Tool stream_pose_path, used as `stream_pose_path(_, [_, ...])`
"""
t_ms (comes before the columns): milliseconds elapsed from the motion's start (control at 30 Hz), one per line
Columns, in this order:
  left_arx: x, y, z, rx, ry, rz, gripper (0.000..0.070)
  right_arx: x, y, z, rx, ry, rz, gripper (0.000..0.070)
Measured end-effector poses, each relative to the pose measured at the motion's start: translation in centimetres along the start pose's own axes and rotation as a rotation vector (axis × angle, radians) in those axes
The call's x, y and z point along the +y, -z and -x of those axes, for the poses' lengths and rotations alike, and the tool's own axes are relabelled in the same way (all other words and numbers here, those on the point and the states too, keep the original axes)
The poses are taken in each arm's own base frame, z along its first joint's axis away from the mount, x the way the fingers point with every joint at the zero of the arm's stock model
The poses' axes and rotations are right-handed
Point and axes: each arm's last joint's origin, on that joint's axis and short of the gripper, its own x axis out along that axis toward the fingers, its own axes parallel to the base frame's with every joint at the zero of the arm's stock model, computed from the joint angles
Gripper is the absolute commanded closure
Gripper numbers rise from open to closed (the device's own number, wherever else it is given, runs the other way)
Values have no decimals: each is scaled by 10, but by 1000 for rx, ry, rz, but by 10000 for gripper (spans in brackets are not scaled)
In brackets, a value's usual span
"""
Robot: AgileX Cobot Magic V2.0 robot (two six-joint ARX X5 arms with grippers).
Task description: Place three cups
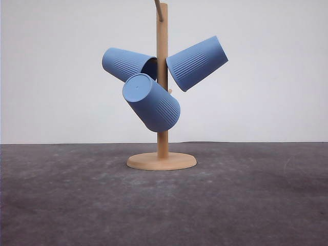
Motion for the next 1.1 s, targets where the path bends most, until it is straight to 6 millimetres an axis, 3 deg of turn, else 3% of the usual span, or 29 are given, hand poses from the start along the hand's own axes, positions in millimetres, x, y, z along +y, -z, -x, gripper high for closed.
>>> stream_pose_path(67, [0,0,0,0,0,0,700,-2,15,-2,-86,22,13,678])
stream_pose_path(233, [0,0,0,0,0,0,700,-5,79,-19,-281,101,4,677])
stream_pose_path(333, [0,0,0,0,0,0,700,-7,118,-28,-324,192,-32,677])
stream_pose_path(433, [0,0,0,0,0,0,700,-9,145,-36,-351,225,-52,677])
stream_pose_path(1100, [0,0,0,0,0,0,700,-10,144,-28,-469,272,-68,678])
